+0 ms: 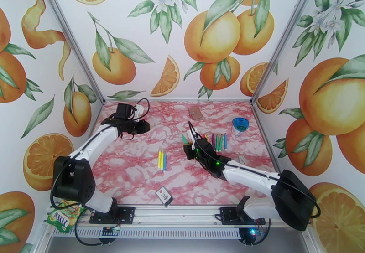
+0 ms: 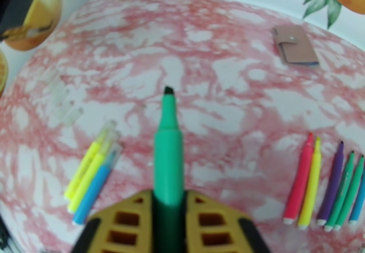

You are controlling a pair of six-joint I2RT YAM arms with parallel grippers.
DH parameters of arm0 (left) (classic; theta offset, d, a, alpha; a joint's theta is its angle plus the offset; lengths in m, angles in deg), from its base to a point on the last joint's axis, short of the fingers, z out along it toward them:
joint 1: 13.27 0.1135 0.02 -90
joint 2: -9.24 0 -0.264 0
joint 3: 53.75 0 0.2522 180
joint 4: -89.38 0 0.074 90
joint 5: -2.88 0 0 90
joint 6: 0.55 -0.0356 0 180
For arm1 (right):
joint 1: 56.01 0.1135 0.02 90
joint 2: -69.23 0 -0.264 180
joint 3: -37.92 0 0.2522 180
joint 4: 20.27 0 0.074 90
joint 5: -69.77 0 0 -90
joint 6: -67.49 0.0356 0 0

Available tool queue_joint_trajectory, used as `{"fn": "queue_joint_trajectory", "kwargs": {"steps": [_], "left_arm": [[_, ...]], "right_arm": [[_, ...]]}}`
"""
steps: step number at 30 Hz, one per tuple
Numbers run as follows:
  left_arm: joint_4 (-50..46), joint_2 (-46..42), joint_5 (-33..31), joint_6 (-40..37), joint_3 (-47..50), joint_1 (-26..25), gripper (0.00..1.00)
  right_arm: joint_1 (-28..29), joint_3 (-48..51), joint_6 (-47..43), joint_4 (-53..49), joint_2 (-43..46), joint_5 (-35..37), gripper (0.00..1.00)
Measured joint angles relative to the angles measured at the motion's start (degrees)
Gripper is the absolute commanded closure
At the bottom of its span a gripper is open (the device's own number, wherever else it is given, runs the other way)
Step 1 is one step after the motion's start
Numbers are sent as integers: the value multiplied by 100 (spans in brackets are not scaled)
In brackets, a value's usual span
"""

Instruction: Open the pen caps

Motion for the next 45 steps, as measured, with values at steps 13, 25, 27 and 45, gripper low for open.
{"fn": "queue_joint_trajectory", "kwargs": {"steps": [13,25,27,45], "left_arm": [[-1029,341,-975,-566,-315,-492,100],[-1357,1032,-1436,-765,-376,-717,100],[-1370,1123,-1471,-796,-389,-739,100],[-1440,1847,-1740,-815,-496,-935,100]], "right_arm": [[-411,-2,380,-236,-57,588,94],[-603,-111,597,-485,-686,929,94],[-645,-162,619,-514,-791,944,94],[-1025,-634,774,-531,-1834,960,93]]}}
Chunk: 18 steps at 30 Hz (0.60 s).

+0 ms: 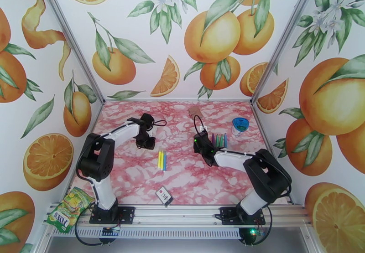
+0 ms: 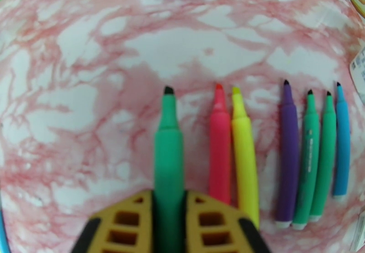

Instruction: Open the pen caps

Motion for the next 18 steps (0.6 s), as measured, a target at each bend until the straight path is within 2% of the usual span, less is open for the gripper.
{"fn": "queue_joint_trajectory", "kwargs": {"steps": [18], "left_arm": [[-13,315,-195,0,0,-39,90]], "right_arm": [[-96,-223,35,-20,-474,-109,86]]}}
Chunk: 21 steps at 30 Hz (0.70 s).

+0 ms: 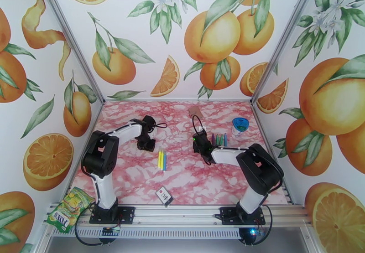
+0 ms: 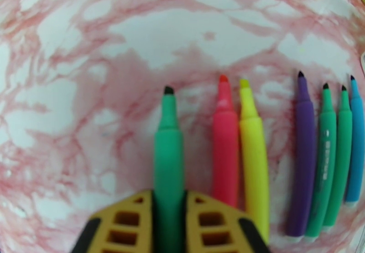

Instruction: Open the pen caps

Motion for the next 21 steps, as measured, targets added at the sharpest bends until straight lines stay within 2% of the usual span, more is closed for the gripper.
{"fn": "queue_joint_trajectory", "kwargs": {"steps": [7,13,21], "left_arm": [[-39,61,-57,4,-15,-33,85],[-66,63,-94,7,-22,-35,79],[-74,63,-114,4,-22,-37,78]], "right_arm": [[0,-87,0,-46,-79,0,80],[0,-116,0,-136,-140,2,78],[2,-197,-2,-240,-181,9,75]]}}
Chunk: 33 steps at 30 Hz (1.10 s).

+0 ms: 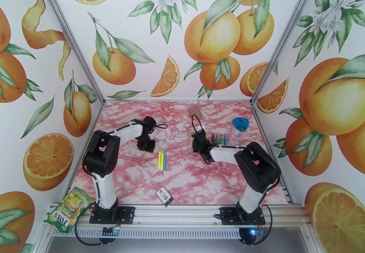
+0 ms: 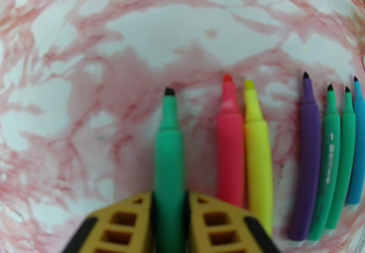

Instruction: Open the pen caps

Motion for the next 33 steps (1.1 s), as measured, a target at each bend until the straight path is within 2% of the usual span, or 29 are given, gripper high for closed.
{"fn": "queue_joint_trajectory", "kwargs": {"steps": [13,16,21,33], "left_arm": [[-17,0,-22,13,-2,-33,73],[-20,-2,-20,13,-11,-35,73],[0,-46,-42,15,-17,-35,66],[120,-778,-37,24,-26,-37,64]], "right_arm": [[-2,-42,0,-57,0,17,71],[0,-42,0,-57,2,15,67],[-2,-42,-17,-74,61,15,61],[0,57,-109,-103,866,-205,55]]}}
